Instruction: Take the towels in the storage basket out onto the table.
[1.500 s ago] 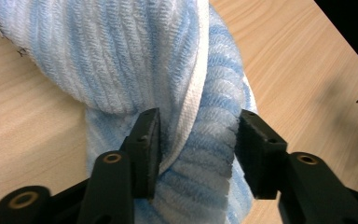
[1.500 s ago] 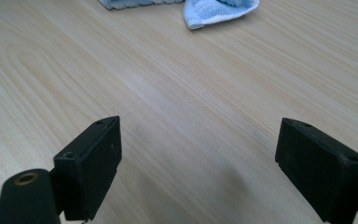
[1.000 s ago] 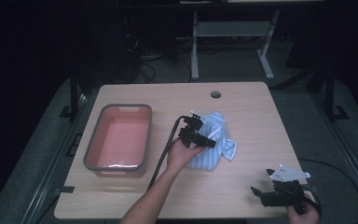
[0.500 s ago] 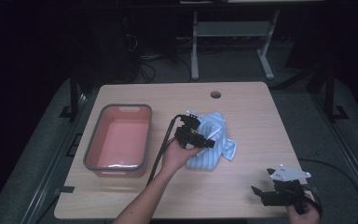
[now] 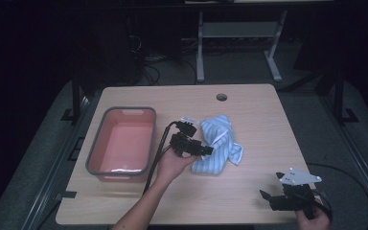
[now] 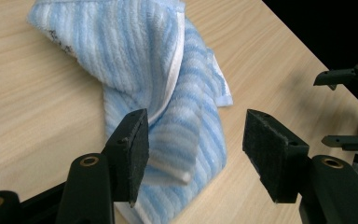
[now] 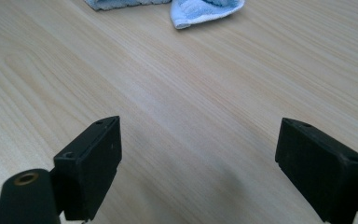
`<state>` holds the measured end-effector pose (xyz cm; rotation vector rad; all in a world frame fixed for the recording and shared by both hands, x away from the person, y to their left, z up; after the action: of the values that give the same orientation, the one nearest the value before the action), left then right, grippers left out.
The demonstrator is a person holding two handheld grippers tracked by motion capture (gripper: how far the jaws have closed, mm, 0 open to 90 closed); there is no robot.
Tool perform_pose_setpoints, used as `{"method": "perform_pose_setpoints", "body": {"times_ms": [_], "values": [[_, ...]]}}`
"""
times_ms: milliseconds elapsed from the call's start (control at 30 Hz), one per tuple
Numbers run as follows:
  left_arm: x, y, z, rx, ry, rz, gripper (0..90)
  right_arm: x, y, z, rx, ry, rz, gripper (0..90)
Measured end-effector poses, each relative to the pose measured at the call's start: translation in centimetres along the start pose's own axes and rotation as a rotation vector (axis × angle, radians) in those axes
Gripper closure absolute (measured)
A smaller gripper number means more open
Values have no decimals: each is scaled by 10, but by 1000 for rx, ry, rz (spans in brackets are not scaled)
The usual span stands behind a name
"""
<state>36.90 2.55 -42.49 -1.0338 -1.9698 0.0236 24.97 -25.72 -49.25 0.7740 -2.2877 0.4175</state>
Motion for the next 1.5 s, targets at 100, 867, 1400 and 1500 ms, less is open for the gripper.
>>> {"method": "perform_pose_setpoints", "body": {"times_ms": [100,867,1400,1500], "values": [[3,2,5,0,-3,0,403,-1,0,0,2,-3,0,138],[23,8,39,1,-35,13,387,-2,-1,0,0,2,1,139],[31,0,66,-31,-29,12,364,-3,-2,1,-5,8,-2,138],[31,0,69,-30,-29,10,354,-4,-2,1,-6,8,-3,138]]}}
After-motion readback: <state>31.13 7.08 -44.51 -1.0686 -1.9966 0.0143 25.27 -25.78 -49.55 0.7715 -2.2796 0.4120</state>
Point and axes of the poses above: each handheld gripper's, and its own axes: x roughly backward along the jaws, z roughly out of its underside, y roughly to its left, the point moved 5 cm from there along -x, roughly forward along the jaws, and after that the axes turned 2 degrees about x, right-handed, at the moved point
